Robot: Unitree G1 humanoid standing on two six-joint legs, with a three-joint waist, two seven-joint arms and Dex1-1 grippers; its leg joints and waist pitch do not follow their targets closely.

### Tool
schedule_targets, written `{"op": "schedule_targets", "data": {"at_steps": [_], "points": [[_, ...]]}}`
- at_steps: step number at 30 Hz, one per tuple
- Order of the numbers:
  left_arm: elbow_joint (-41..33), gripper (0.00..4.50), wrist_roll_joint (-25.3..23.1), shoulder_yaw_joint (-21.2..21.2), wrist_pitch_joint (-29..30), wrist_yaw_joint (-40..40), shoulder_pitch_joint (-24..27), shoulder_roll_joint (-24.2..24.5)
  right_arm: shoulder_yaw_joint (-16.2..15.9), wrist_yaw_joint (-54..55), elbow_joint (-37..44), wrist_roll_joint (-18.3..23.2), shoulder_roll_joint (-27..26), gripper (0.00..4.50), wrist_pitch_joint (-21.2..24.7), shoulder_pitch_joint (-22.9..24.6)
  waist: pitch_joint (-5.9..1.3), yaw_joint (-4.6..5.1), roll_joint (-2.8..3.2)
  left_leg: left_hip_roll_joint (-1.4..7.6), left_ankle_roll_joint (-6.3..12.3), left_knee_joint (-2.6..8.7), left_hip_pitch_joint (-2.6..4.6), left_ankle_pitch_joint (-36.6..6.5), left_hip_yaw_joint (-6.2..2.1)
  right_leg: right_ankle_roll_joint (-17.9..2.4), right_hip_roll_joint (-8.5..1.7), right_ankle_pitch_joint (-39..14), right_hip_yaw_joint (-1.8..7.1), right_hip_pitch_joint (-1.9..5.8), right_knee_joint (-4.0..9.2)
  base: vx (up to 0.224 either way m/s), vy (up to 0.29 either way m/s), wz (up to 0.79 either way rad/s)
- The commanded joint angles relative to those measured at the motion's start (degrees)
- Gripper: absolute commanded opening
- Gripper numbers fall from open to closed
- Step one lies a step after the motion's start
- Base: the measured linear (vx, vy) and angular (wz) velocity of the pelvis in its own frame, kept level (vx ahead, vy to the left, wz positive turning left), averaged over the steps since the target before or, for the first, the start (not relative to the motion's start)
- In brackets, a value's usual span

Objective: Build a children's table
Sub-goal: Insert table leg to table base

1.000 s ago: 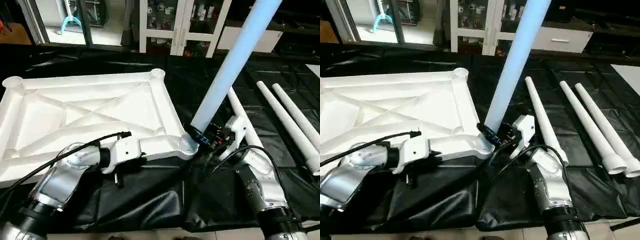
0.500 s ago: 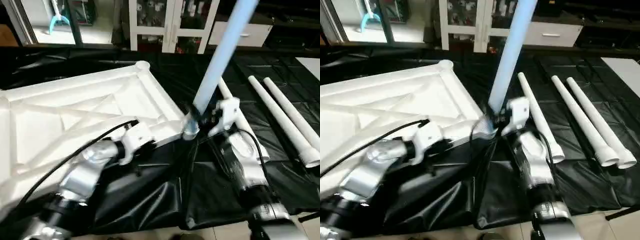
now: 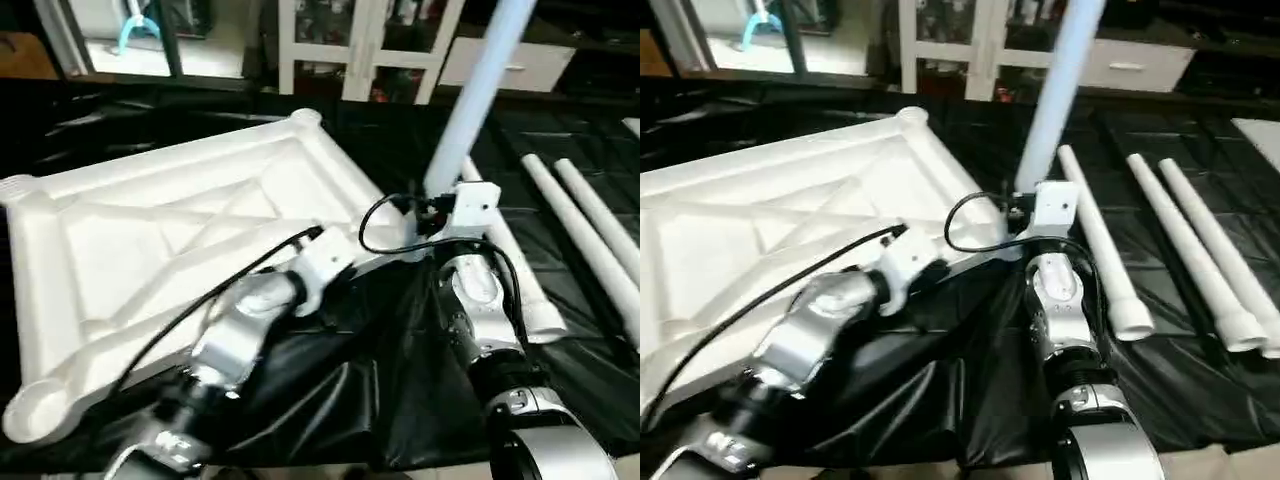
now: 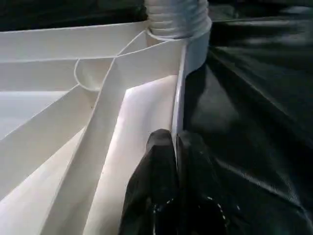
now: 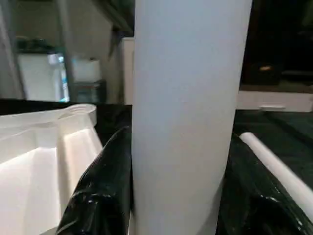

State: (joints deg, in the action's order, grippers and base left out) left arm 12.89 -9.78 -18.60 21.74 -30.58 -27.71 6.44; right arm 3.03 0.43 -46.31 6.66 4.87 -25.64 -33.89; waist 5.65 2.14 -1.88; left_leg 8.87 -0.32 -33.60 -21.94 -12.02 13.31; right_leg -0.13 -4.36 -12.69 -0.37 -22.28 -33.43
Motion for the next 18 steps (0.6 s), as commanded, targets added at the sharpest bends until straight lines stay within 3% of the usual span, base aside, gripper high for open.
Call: {"op": "schedule_targets", "data": {"at_steps": [1, 2, 3, 7, 9, 13, 17, 18], "points": [[1.92, 0.00, -2.71, 6.13, 1.10, 11.45, -1.92, 0.71, 2.00, 6.22, -5.82, -2.94, 1.34, 1.85, 1.51, 4.89, -2.15, 0.61, 0.51, 5.02, -2.76, 5.68, 1.85, -16.02, -2.72, -9.86, -3.36, -3.85, 2.26, -0.41, 3.77, 0.000, 0.000, 0.00], [2.21, 0.00, -3.16, 6.45, 1.22, 12.62, -2.19, 0.52, 2.29, 7.59, -5.92, -3.19, 1.11, 1.85, 1.11, 4.98, -2.31, 0.63, 0.64, 5.03, -2.56, 5.64, 1.58, -14.75, -2.89, -10.03, -3.44, -2.76, 2.16, -0.12, 3.56, 0.000, 0.000, 0.00], [2.59, 0.00, -3.55, 6.87, 1.29, 13.97, -2.53, 0.36, 2.67, 9.54, -5.93, -3.50, 0.79, 1.85, 0.87, 5.14, -2.60, 0.89, 0.48, 5.02, -0.84, 5.22, 1.22, -10.29, -2.89, -10.92, -3.50, 3.67, 2.00, 0.47, 2.86, 0.000, 0.000, 0.00], [3.00, 0.00, -3.73, 7.14, 0.75, 14.77, -2.75, 0.50, 3.45, 11.85, -6.05, -3.39, -0.03, 1.84, -0.71, 5.44, -2.70, 0.96, 0.48, 4.99, 3.44, 4.56, 1.07, -6.59, -2.49, -13.04, -3.64, 9.21, 1.98, 0.55, 2.45, 0.000, 0.000, 0.00], [3.07, 0.00, -3.44, 6.71, 0.32, 13.99, -2.64, 0.80, 4.16, 11.02, -6.68, -1.93, -0.81, 1.84, -1.66, 5.26, -2.49, 0.96, 0.58, 5.17, 4.24, 4.68, 1.12, -8.35, -2.46, -13.67, -3.68, 6.38, 1.95, 0.33, 2.70, 0.000, 0.000, 0.00], [2.66, 0.00, -2.80, 5.67, -0.09, 12.26, -2.11, 1.35, 6.26, 6.31, -7.79, 2.44, -2.41, 1.84, -1.31, 4.49, -2.54, 1.21, 0.76, 5.37, 3.59, 4.93, 1.10, -11.09, -2.71, -13.62, -3.66, 2.59, 1.93, 0.35, 2.84, 0.000, 0.000, 0.00], [1.05, 0.00, -0.94, 4.06, -2.53, 7.76, -0.46, 3.17, 6.09, 1.09, -6.14, 3.58, -0.91, 1.84, -1.53, 2.84, -2.65, 1.35, 0.92, 5.20, 4.03, 4.67, 0.96, -9.09, -2.71, -14.36, -3.63, 5.47, 1.81, 0.55, 2.50, 0.000, 0.000, 0.00], [0.42, 0.00, -0.62, 3.49, -3.47, 6.15, 0.31, 3.98, 6.16, -0.73, -5.46, 4.33, -0.42, 1.84, -1.16, 2.36, -2.97, 1.51, 0.96, 5.17, 5.10, 4.40, 0.78, -7.74, -2.72, -15.07, -3.79, 7.53, 1.81, 0.91, 2.16, 0.000, 0.000, 0.00]]}}
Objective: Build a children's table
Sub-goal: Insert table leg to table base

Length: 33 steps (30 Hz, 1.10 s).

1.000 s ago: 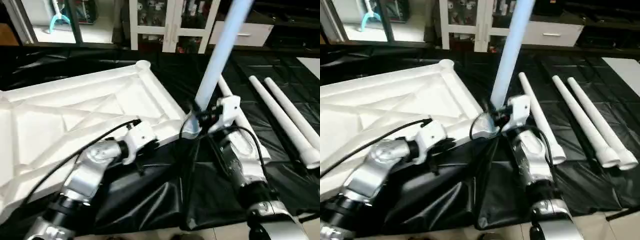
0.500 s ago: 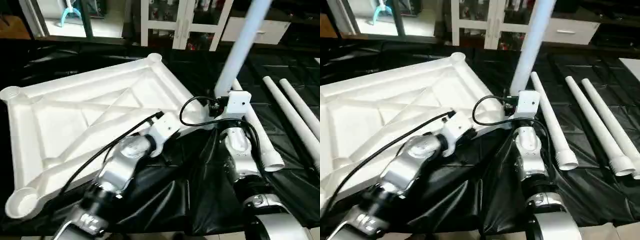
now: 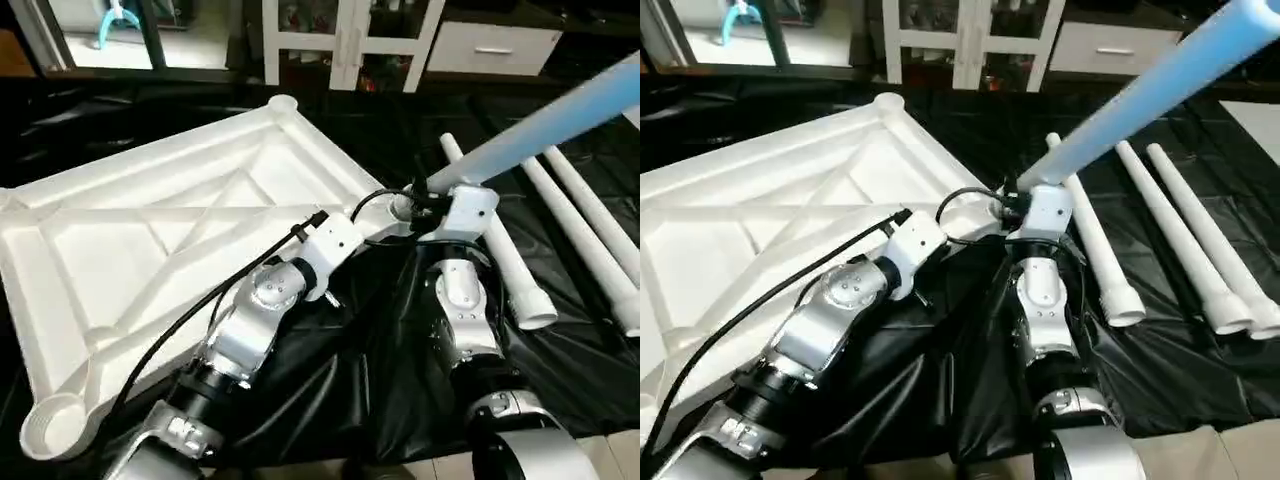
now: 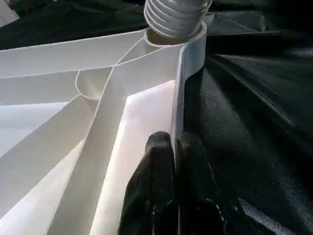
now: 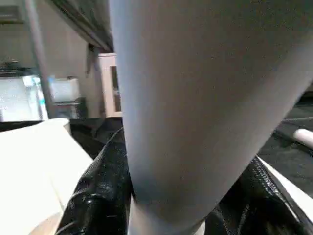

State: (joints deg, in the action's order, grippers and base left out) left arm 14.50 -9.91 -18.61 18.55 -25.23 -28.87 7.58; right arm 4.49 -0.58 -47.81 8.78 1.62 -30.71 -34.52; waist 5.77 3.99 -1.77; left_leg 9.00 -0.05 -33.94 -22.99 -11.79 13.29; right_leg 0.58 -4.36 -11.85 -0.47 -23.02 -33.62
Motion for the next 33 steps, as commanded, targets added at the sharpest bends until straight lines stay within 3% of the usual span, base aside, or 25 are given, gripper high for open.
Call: {"op": "schedule_targets", "data": {"at_steps": [1, 3, 4, 6, 8, 9, 10, 13, 15, 18, 20, 23, 24, 28, 31, 32, 33], "points": [[-1.95, 0.00, -0.54, 1.98, -3.17, -2.42, 2.98, 5.18, 5.47, -3.86, -2.11, 4.85, 4.05, 1.84, 5.02, 1.64, -3.16, -0.33, 0.93, 5.05, 5.35, 4.67, 1.95, -7.68, -2.66, -16.10, -3.77, 7.40, 1.89, 1.66, 2.35, 0.000, 0.000, 0.00], [-2.12, 0.00, -0.50, 0.80, -6.57, -5.37, 4.16, 7.49, 5.46, -7.70, -0.90, 6.13, 5.82, 1.84, 6.30, 0.24, -3.41, -0.32, 1.00, 5.24, 6.41, 4.40, 1.87, -5.96, -2.75, -16.92, -3.78, 9.32, 1.80, 1.92, 1.92, 0.000, 0.000, 0.00], [-2.18, 0.00, -0.53, 0.44, -7.46, -6.56, 4.66, 8.69, 5.26, -10.36, -0.26, 6.94, 6.80, 1.84, 6.95, -0.46, -3.34, -0.47, 1.05, 5.17, 6.55, 4.29, 2.19, -5.72, -2.47, -17.59, -3.58, 9.21, 1.74, 1.69, 1.90, 0.000, 0.000, 0.00], [-2.32, 0.00, -0.47, 0.00, -8.97, -8.77, 5.48, 10.88, 5.04, -14.03, 1.03, 7.99, 8.48, 1.84, 7.80, -1.37, -3.45, -0.94, 1.27, 5.11, 5.97, 4.15, 2.49, -5.56, -2.30, -18.05, -3.42, 8.68, 1.67, 1.71, 1.89, 0.000, 0.000, 0.00], [-2.41, 0.00, -0.42, -0.67, -11.62, -12.05, 6.63, 14.23, 4.69, -18.88, 3.17, 9.14, 10.82, 1.84, 9.41, -2.03, -3.84, -1.13, 1.25, 5.02, 5.65, 4.05, 2.32, -5.47, -2.29, -18.52, -3.49, 8.02, 1.68, 1.97, 1.69, 0.000, 0.000, 0.00], [-1.94, 0.00, -0.24, -1.31, -16.05, -16.42, 7.95, 18.86, 3.57, -26.35, 6.71, 10.82, 13.99, 1.84, 13.80, -2.16, -3.78, -0.97, 1.03, 4.76, 6.09, 3.95, 1.72, -5.78, -2.52, -18.61, -3.60, 6.56, 1.66, 2.40, 1.71, 0.000, 0.000, 0.00], [-1.94, 0.00, -0.24, -1.31, -16.05, -16.42, 7.95, 18.86, 3.57, -26.35, 6.71, 10.82, 13.99, 1.84, 13.80, -2.16, -3.80, -0.90, 1.02, 4.81, 6.23, 3.95, 1.56, -6.18, -2.63, -18.48, -3.68, 5.95, 1.70, 2.45, 1.68, 0.000, 0.000, 0.00], [-0.48, 0.00, -0.56, -1.36, -20.15, -19.24, 8.87, 23.34, 1.90, -35.21, 11.60, 13.63, 17.94, 1.84, 20.78, -0.83, -4.07, -0.76, 1.21, 4.88, 6.25, 3.78, 2.19, -6.62, -2.44, -18.83, -3.56, 4.84, 1.66, 2.23, 1.76, 0.000, 0.000, 0.00], [0.71, 0.00, -0.05, -1.01, -22.58, -21.73, 9.36, 26.52, 1.34, -43.35, 15.43, 16.35, 22.22, 1.84, 25.82, 0.84, -4.20, -0.94, 1.27, 4.90, 6.06, 3.70, 2.22, -7.46, -2.42, -19.13, -3.61, 3.41, 1.75, 2.32, 1.81, 0.000, 0.000, 0.00], [0.56, 0.00, 2.45, -0.23, -22.71, -24.86, 9.55, 27.35, 2.95, -46.49, 16.44, 18.10, 24.13, 1.84, 27.94, 1.05, -4.21, -1.33, 1.20, 4.92, 3.96, 3.72, 2.39, -9.72, -2.33, -19.54, -3.71, -0.96, 1.83, 1.92, 2.00, 0.000, 0.000, 0.00], [0.49, 0.32, 3.29, -0.19, -22.60, -26.15, 9.64, 27.63, 3.45, -46.77, 16.68, 18.50, 24.31, 1.84, 28.69, 1.09, -4.49, -1.30, 1.06, 4.95, 3.24, 3.70, 2.47, -9.94, -2.34, -19.64, -3.70, -2.06, 1.79, 1.95, 1.94, 0.000, 0.000, 0.00], [-1.20, 0.43, 7.76, 0.74, -19.31, -31.20, 10.42, 28.68, 4.15, -46.61, 17.63, 19.27, 24.41, 1.84, 30.50, 1.41, -4.42, -1.42, 1.04, 4.82, 2.65, 3.70, 2.33, -10.06, -2.41, -19.39, -3.76, -3.52, 1.86, 1.90, 1.93, 0.000, 0.000, 0.00], [-2.78, 0.65, 11.26, 1.77, -16.42, -34.69, 11.12, 29.90, 4.15, -46.60, 19.02, 19.76, 24.30, 1.84, 31.77, 2.15, -4.55, -1.64, 1.16, 4.74, 2.18, 3.66, 2.51, -9.42, -2.36, -19.36, -3.71, -3.44, 1.84, 1.88, 1.71, 0.000, 0.000, 0.00], [-5.85, 0.96, 16.54, 4.09, -11.59, -39.41, 12.43, 32.66, 3.38, -47.04, 22.51, 20.53, 23.34, 1.84, 33.85, 4.74, -4.61, -1.92, 1.13, 4.64, 2.57, 3.60, 2.75, -7.95, -2.17, -19.24, -3.36, -1.27, 1.82, 1.70, 1.52, 0.000, 0.000, 0.00], [-7.70, 1.09, 20.23, 6.63, -8.15, -38.94, 11.04, 31.42, 2.94, -47.02, 23.67, 20.53, 22.32, 1.84, 34.68, 5.74, -4.76, -2.30, 1.34, 4.56, 2.68, 3.43, 3.05, -6.52, -1.93, -19.77, -3.20, 0.92, 1.79, 1.63, 1.27, 0.000, 0.000, 0.00], [-7.71, 1.20, 20.35, 6.73, -8.03, -38.79, 10.90, 31.25, 2.92, -47.02, 23.67, 20.53, 22.29, 1.84, 34.71, 5.74, -4.81, -2.34, 1.29, 4.52, 2.76, 3.38, 3.01, -6.12, -1.88, -19.88, -3.18, 1.48, 1.81, 1.69, 1.22, 0.000, 0.000, 0.00], [-7.75, 1.27, 21.07, 7.32, -7.23, -37.80, 9.98, 30.10, 2.80, -47.03, 23.72, 20.49, 22.08, 1.84, 34.90, 5.71, -4.83, -2.57, 0.86, 4.52, 3.22, 3.25, 2.91, -5.21, -1.83, -20.01, -3.31, 2.31, 1.88, 1.83, 1.14, 0.000, 0.000, 0.00]]}}
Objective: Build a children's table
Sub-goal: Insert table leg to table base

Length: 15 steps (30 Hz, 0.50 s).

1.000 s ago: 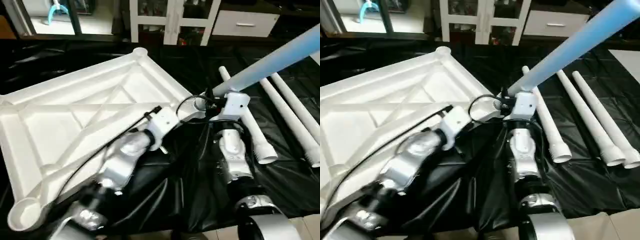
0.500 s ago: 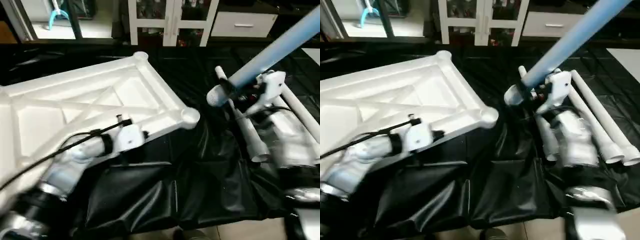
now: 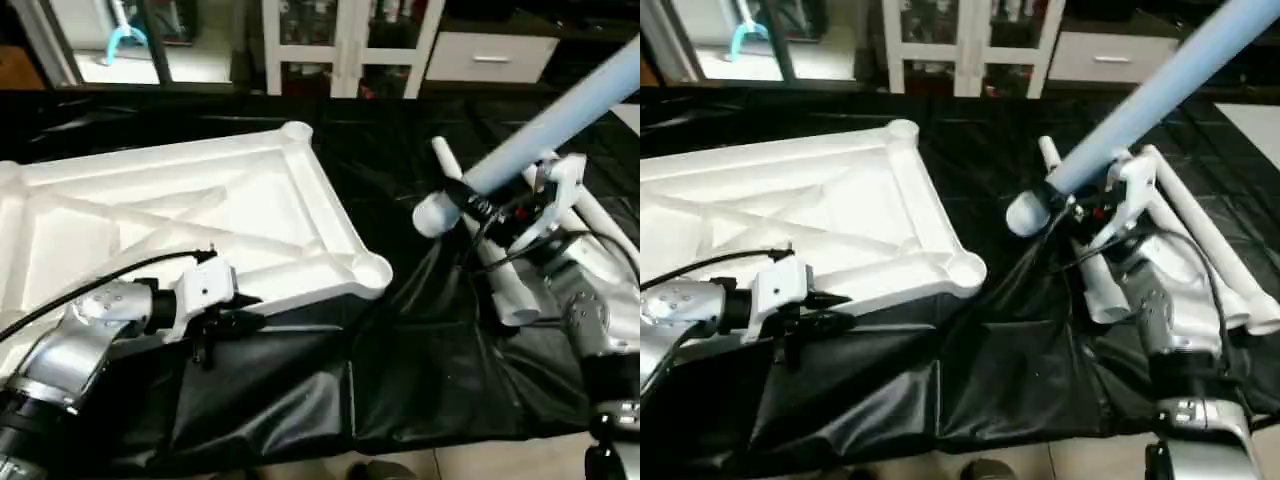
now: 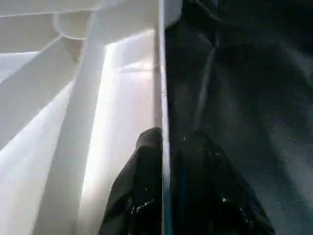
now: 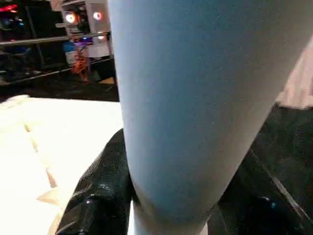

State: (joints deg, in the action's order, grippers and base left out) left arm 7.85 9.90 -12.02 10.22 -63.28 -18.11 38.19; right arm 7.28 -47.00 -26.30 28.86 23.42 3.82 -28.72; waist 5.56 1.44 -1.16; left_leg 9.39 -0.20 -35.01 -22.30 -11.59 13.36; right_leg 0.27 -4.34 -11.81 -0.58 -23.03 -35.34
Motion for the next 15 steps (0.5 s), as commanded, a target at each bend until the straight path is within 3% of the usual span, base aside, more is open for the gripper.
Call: {"op": "schedule_targets", "data": {"at_steps": [1, 4, 11, 15], "points": [[-1.03, 1.33, 1.53, 0.94, 1.68, 1.42, -1.78, -1.89, -0.18, -0.60, 2.33, 0.26, -0.03, 1.84, 0.61, -0.17, -4.65, -0.31, 0.36, 4.12, 3.50, 4.25, 2.27, -4.97, -1.92, -19.70, -3.42, 2.42, 2.00, 1.86, 2.85, 0.000, 0.000, 0.00], [-1.20, 1.64, 1.47, 0.36, 2.86, 2.43, -2.76, -3.41, -0.43, -0.56, 3.21, 0.03, -0.57, 1.84, 1.40, -0.09, -4.71, -0.99, 0.33, 4.10, 3.95, 4.08, 2.31, -3.70, -1.87, -19.21, -3.35, 3.15, 1.94, 1.92, 2.69, 0.000, 0.000, 0.00], [-1.89, 2.24, -2.26, -3.10, 3.30, 4.49, -3.20, -5.81, -1.90, -0.86, 5.78, -1.00, -1.14, 1.84, 2.33, 1.38, -4.76, -1.37, 0.38, 4.09, 4.21, 3.92, 2.13, -3.07, -2.05, -18.43, -3.38, 3.22, 1.88, 2.09, 2.62, 0.000, 0.000, 0.00], [-1.01, 2.66, -5.75, -5.61, 2.26, 5.23, -3.53, -5.48, -2.21, -0.78, 6.20, -1.57, -1.16, 1.84, 2.38, 1.73, -4.48, -1.51, 0.44, 4.08, 2.85, 4.02, 2.07, -6.17, -2.19, -17.57, -3.49, -1.54, 1.97, 2.00, 3.11, 0.000, 0.000, 0.00]]}}
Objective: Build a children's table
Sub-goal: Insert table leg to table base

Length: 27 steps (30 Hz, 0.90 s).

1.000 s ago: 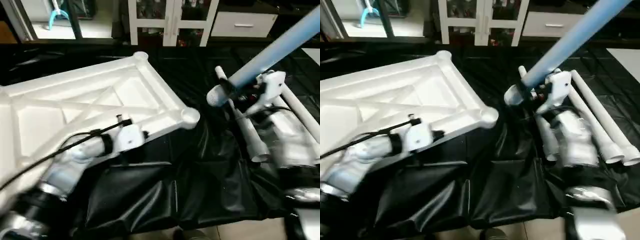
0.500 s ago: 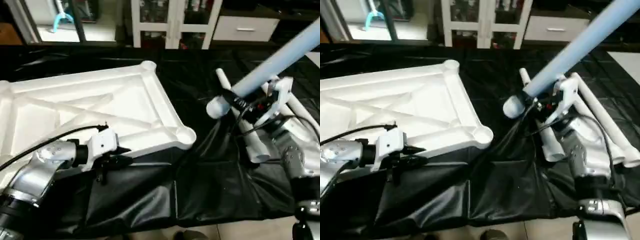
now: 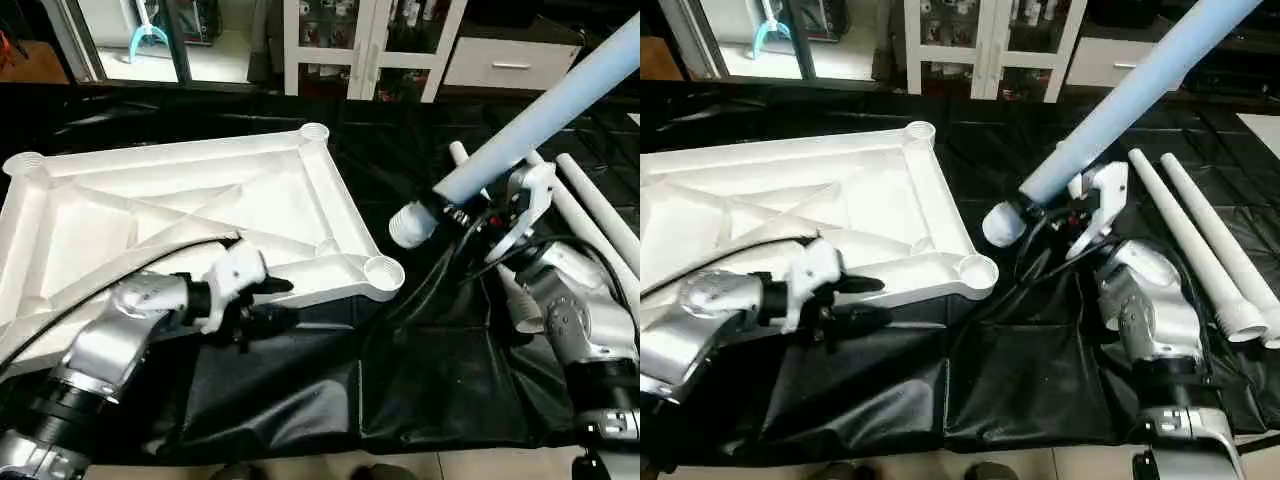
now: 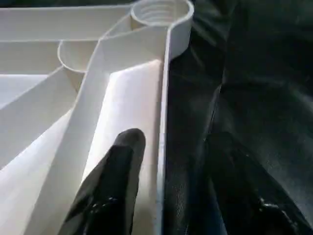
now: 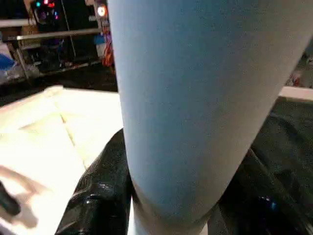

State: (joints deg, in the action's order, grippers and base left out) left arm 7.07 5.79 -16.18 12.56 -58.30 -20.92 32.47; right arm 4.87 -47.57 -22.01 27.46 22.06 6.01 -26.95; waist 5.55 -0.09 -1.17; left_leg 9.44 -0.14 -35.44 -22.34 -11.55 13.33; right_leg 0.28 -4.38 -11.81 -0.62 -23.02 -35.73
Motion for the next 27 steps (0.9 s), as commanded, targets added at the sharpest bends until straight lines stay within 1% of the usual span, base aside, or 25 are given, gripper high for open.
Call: {"op": "schedule_targets", "data": {"at_steps": [1, 2, 5, 8, 11, 13, 14, 17, 18, 19, 20, 22, 24, 26, 27], "points": [[-0.17, 2.66, -2.04, -1.87, 0.10, 0.25, -0.78, 0.32, 0.23, -0.14, 1.97, -0.23, 0.17, 1.84, 0.26, -0.02, -4.45, 0.03, 0.46, 4.03, 2.55, 4.47, 2.14, -6.55, -2.17, -17.50, -3.43, -2.04, 2.01, 1.94, 3.56, 0.000, 0.000, 0.00], [0.10, 2.70, -2.72, -2.16, 0.03, 0.59, -0.88, 0.35, 0.23, -0.11, 2.02, -0.31, 0.15, 1.84, 0.29, -0.01, -4.33, 0.08, 0.48, 4.06, 2.04, 4.55, 2.15, -7.51, -2.23, -17.26, -3.40, -3.29, 2.01, 1.84, 3.65, 0.000, 0.000, 0.00], [0.10, 2.70, -2.72, -2.16, 0.03, 0.59, -0.88, 0.35, 0.23, -0.11, 2.02, -0.31, 0.15, 1.84, 0.29, -0.01, -4.33, 0.10, 0.45, 4.02, 0.98, 4.59, 2.24, -8.84, -2.26, -16.88, -3.33, -4.49, 2.03, 1.73, 3.70, 0.000, 0.000, 0.00], [0.10, 2.70, -2.72, -2.16, 0.03, 0.59, -0.88, 0.35, 0.23, -0.11, 2.02, -0.31, 0.15, 1.84, 0.29, -0.01, -4.38, 0.07, 0.48, 3.97, 1.02, 4.55, 2.17, -8.47, -2.28, -16.95, -3.35, -3.84, 2.03, 1.75, 3.63, 0.000, 0.000, 0.00], [1.46, 2.71, -4.25, -2.26, -0.79, 1.75, -1.36, 0.51, 0.10, -0.17, 2.22, -0.49, 0.13, 1.84, 0.40, 0.21, -4.39, 0.06, 0.54, 3.91, 1.49, 4.47, 2.08, -7.92, -2.29, -17.01, -3.29, -2.66, 2.02, 1.79, 3.55, 0.000, 0.000, 0.00], [1.92, 2.71, -4.20, -2.24, -0.09, 1.78, -1.64, 0.86, -0.19, -0.29, 2.54, -0.68, 0.05, 1.84, 0.85, 0.58, -4.41, -0.01, 0.55, 3.90, 1.58, 4.46, 2.16, -7.85, -2.29, -17.03, -3.28, -2.63, 1.99, 1.73, 3.53, 0.000, 0.000, 0.00], [1.86, 2.42, -4.01, -2.32, 0.15, 1.50, -1.64, 0.96, -0.40, -0.41, 2.59, -0.78, 0.01, 1.84, 0.99, 0.68, -4.40, -0.01, 0.52, 3.91, 1.66, 4.47, 2.06, -7.80, -2.34, -17.06, -3.38, -2.73, 1.99, 1.81, 3.51, 0.000, 0.000, 0.00], [2.00, 2.31, -3.78, -2.37, 0.56, 0.66, -1.51, 0.69, -1.49, -0.77, 2.80, -1.08, -0.73, 1.84, 1.32, 0.28, -4.33, 0.05, 0.82, 3.90, 1.37, 4.52, 2.07, -8.37, -2.37, -17.25, -3.30, -3.15, 1.98, 1.72, 3.57, 0.000, 0.000, 0.00], [2.22, 2.22, -4.14, -2.52, 0.45, 0.61, -1.58, 0.62, -2.18, -1.24, 2.98, -1.33, -1.08, 1.84, 1.39, -0.03, -4.35, 0.08, 0.76, 3.94, 1.14, 4.55, 2.14, -8.98, -2.38, -17.26, -3.30, -3.48, 1.97, 1.67, 3.59, 0.000, 0.000, 0.00], [2.52, 2.22, -4.53, -2.72, 0.33, 0.73, -1.72, 0.58, -2.99, -1.86, 3.05, -1.78, -1.22, 1.84, 1.27, -0.23, -4.36, 0.09, 0.86, 3.94, 1.04, 4.57, 2.12, -8.96, -2.43, -17.25, -3.26, -3.44, 1.93, 1.68, 3.54, 0.000, 0.000, 0.00], [3.37, 1.96, -5.50, -3.03, 0.09, 1.04, -2.13, 0.25, -5.32, -3.93, 2.83, -3.51, -1.14, 1.84, 0.53, -0.40, -4.34, 0.13, 0.77, 3.91, 1.07, 4.57, 2.11, -9.13, -2.40, -17.21, -3.18, -3.44, 1.90, 1.67, 3.58, 0.000, 0.000, 0.00], [3.75, 1.92, -5.78, -3.16, 0.01, 1.11, -2.37, 0.11, -6.77, -5.48, 2.48, -4.63, -0.87, 1.84, -0.23, -0.25, -4.26, 0.12, 0.73, 3.96, 0.90, 4.59, 2.10, -9.79, -2.44, -17.13, -3.35, -4.20, 1.95, 1.66, 3.68, 0.000, 0.000, 0.00], [3.83, 1.76, -5.81, -3.22, -0.01, 1.13, -2.44, 0.12, -7.07, -5.86, 2.40, -4.83, -0.80, 1.84, -0.40, -0.17, -4.21, -0.01, 0.77, 4.04, 0.63, 4.64, 2.18, -10.34, -2.44, -17.00, -3.46, -5.15, 2.05, 1.59, 3.78, 0.000, 0.000, 0.00], [4.37, 1.51, -6.87, -4.12, -0.35, 1.09, -2.62, 0.60, -7.34, -8.02, 1.49, -4.47, -0.76, 1.84, -0.49, -0.26, -4.09, 0.07, 0.63, 4.04, 0.49, 4.76, 2.09, -10.86, -2.54, -16.72, -3.39, -5.81, 2.05, 1.64, 3.81, 0.000, 0.000, 0.00], [4.41, 1.48, -6.96, -4.19, -0.38, 1.06, -2.62, 0.65, -7.34, -8.23, 1.37, -4.46, -0.74, 1.84, -0.51, -0.29, -4.09, 0.07, 0.63, 4.04, 0.49, 4.76, 2.09, -10.86, -2.54, -16.72, -3.39, -5.81, 2.05, 1.64, 3.81, 0.000, 0.000, 0.00]]}}
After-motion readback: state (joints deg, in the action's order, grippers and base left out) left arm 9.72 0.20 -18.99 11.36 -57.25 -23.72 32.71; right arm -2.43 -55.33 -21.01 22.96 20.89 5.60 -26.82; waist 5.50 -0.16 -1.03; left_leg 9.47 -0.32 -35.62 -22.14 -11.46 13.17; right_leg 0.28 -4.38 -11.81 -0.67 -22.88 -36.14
